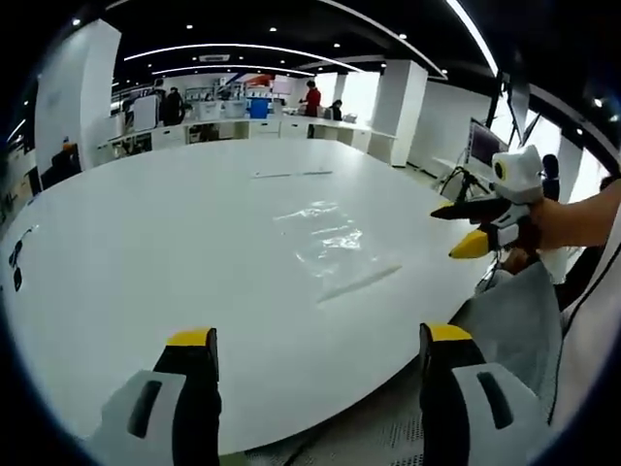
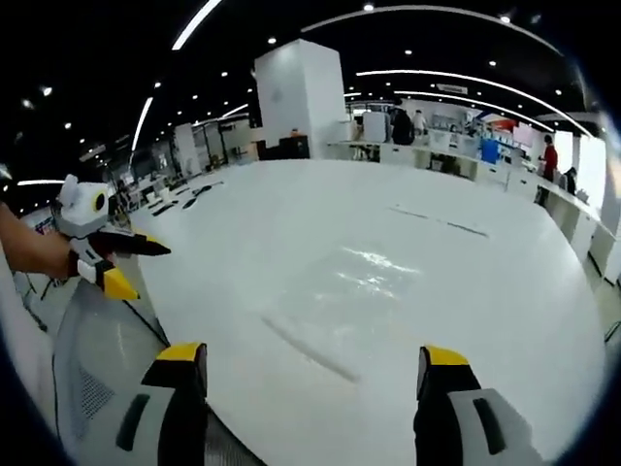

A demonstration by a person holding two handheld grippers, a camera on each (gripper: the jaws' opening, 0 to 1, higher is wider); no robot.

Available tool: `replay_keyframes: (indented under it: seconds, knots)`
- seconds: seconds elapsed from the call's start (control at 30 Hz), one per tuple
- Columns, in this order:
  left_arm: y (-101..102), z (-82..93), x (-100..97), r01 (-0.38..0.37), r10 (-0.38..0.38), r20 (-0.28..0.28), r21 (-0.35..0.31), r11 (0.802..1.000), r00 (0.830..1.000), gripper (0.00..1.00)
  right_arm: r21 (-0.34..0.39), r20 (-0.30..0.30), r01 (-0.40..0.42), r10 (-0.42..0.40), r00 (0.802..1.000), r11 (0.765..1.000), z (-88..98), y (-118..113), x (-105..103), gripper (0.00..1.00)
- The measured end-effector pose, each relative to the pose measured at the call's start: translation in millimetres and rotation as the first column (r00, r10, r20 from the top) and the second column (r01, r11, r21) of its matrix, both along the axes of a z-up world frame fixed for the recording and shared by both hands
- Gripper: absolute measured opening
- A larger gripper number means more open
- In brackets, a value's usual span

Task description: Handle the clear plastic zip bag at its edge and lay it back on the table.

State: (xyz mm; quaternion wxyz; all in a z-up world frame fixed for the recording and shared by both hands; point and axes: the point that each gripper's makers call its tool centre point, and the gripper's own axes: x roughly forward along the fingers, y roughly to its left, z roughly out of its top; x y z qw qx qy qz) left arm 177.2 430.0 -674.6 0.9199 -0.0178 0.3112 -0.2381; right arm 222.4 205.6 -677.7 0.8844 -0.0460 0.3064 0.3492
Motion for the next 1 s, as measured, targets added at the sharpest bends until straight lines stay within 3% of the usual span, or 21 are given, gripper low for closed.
replay_keyframes:
  seconds: [0.4, 0.77, 1.0]
  knots:
    - [-2, -0.6, -1.1, -0.016, 0.016, -0.004, -0.02, 1.0, 1.0, 0.82, 0.006, -0.043, 0.053, -0.053, 0.998, 0.999, -12.1, -15, -30, 0.92]
    - [-5, -8.9, -6.7, -0.02, 0.02, -0.015, -0.033, 0.999, 1.0, 0.79, 0.026, -0.049, 0.098, -0.097, 0.994, 0.995, -5.0, -19, -44, 0.91]
    - [-16, -0.4, -13.8, -0.007, 0.008, 0.026, -0.03, 1.0, 1.0, 0.77, 0.032, -0.035, 0.104, -0.103, 0.994, 0.994, -2.6, -21, -45, 0.89]
